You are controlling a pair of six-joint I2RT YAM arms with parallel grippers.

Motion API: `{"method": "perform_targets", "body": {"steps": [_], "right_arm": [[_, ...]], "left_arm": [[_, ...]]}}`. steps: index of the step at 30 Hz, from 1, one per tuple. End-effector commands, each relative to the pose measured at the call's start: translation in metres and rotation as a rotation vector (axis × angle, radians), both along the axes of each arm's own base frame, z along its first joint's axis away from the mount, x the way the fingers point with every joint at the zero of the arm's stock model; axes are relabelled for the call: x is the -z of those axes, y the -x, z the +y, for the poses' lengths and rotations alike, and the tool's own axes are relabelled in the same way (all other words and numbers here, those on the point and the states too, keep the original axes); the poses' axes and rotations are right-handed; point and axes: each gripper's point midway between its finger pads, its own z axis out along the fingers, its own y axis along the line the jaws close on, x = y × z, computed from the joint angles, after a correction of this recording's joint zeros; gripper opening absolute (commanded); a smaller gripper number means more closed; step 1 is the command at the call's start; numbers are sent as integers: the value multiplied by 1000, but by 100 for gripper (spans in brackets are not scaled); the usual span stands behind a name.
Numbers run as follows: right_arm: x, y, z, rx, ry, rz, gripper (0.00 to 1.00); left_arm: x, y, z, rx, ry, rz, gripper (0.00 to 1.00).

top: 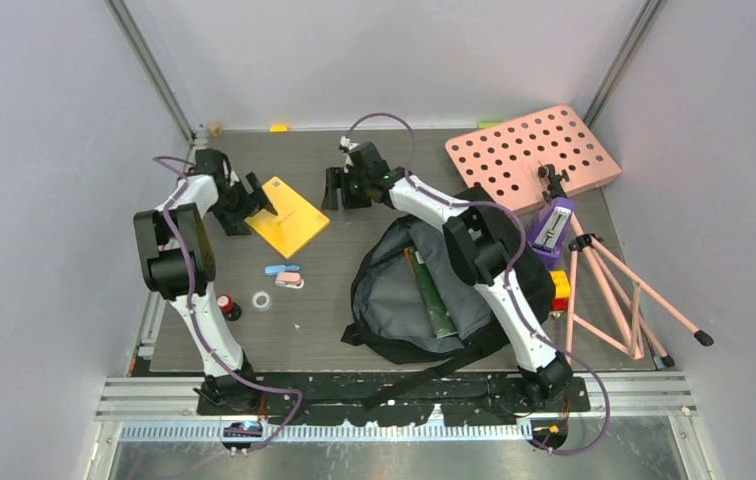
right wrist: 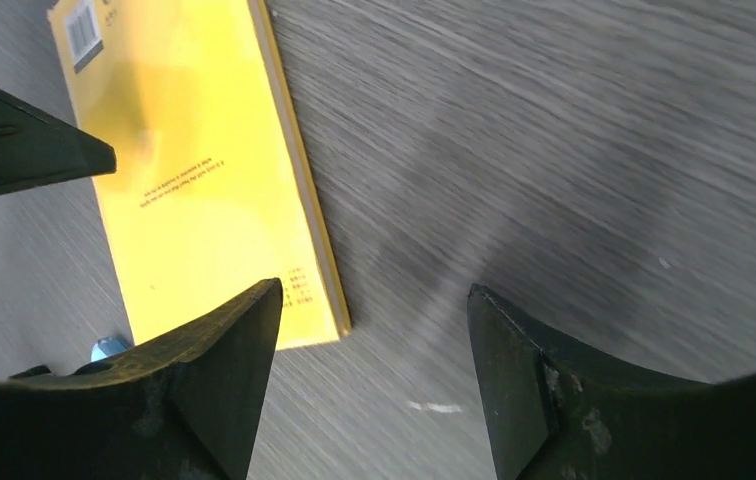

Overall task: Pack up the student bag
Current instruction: Pick up the book from the center of the board.

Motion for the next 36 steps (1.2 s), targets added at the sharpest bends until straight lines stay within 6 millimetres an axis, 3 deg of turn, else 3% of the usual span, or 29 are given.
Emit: {"method": "perform_targets", "body": {"steps": [1,7,12,19,28,31,36], "right_arm": [[7,12,24,-121,-37,49,74],[24,29,49,-182,-143,194,72],[20,56,67,-242,-219,289,68],[-12,81,86,-226,-354,360,61],[-68,84,84,-161,-478,299,44],[-77,81,80,-133,-468,266,41],[-75,82,75,-111,-429,264,37]], "left_arm": [[26,11,-5,-4,48,69,91],[27,9,-18,13,91,64,89],[21,7,-35,42,126,48,89],[-9,6,-58,40,210,-40,89],[-68,15,-75,4,309,-237,89],[-87,22,-79,-16,339,-309,89],[-103,39,-83,-47,369,-387,90]]}}
